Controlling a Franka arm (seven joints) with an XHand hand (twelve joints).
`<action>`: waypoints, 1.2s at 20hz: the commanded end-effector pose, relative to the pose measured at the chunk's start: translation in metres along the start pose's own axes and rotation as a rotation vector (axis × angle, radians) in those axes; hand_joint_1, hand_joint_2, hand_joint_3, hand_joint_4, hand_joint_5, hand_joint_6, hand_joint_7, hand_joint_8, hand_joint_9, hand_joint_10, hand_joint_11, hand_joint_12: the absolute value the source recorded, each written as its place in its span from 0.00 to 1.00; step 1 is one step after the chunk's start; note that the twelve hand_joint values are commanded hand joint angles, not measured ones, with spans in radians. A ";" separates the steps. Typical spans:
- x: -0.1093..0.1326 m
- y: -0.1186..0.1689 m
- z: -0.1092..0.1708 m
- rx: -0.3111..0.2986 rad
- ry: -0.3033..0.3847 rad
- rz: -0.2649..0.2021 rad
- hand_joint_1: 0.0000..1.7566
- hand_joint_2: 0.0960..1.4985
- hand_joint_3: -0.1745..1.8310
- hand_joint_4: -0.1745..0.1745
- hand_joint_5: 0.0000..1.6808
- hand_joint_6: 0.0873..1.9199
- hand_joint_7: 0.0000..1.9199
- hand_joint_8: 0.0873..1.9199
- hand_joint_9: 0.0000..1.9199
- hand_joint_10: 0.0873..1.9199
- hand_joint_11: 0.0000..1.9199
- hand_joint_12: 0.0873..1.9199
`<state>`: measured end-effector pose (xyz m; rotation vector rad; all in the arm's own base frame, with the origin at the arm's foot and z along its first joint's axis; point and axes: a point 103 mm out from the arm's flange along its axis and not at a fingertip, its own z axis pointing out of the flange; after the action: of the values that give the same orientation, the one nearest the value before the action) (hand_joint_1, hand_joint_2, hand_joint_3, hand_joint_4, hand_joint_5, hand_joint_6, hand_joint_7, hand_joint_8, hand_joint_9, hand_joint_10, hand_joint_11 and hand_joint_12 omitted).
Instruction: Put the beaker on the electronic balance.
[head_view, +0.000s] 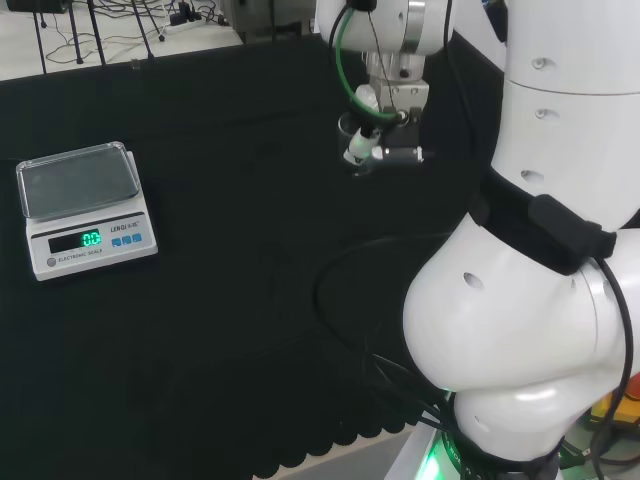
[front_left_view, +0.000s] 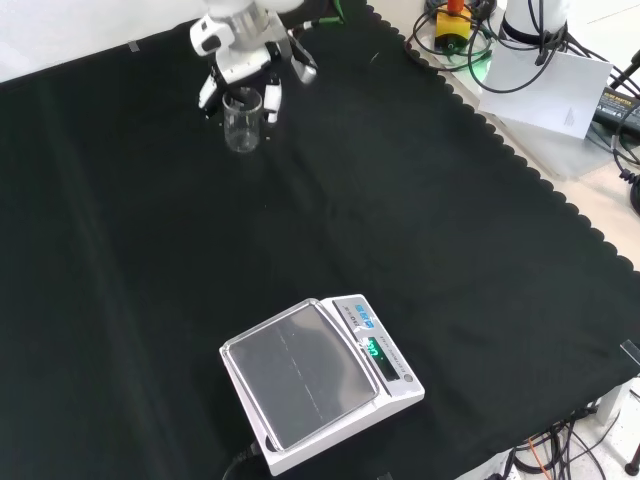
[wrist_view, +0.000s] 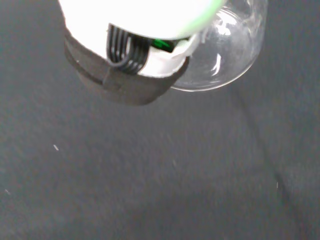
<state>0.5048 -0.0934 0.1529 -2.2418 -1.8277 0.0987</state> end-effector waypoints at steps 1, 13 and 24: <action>0.015 -0.026 -0.045 -0.030 -0.005 -0.023 0.68 0.52 0.48 0.44 0.49 0.70 0.47 0.77 0.58 0.62 0.65 0.46; 0.122 -0.034 -0.069 -0.032 -0.053 -0.165 0.69 0.50 0.50 0.44 0.50 0.69 0.47 0.77 0.59 0.62 0.65 0.46; 0.352 -0.034 -0.024 0.044 -0.127 -0.488 0.69 0.49 0.51 0.44 0.51 0.69 0.48 0.76 0.60 0.61 0.65 0.46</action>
<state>0.5418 0.0998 0.2425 -1.9915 -2.1902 0.1140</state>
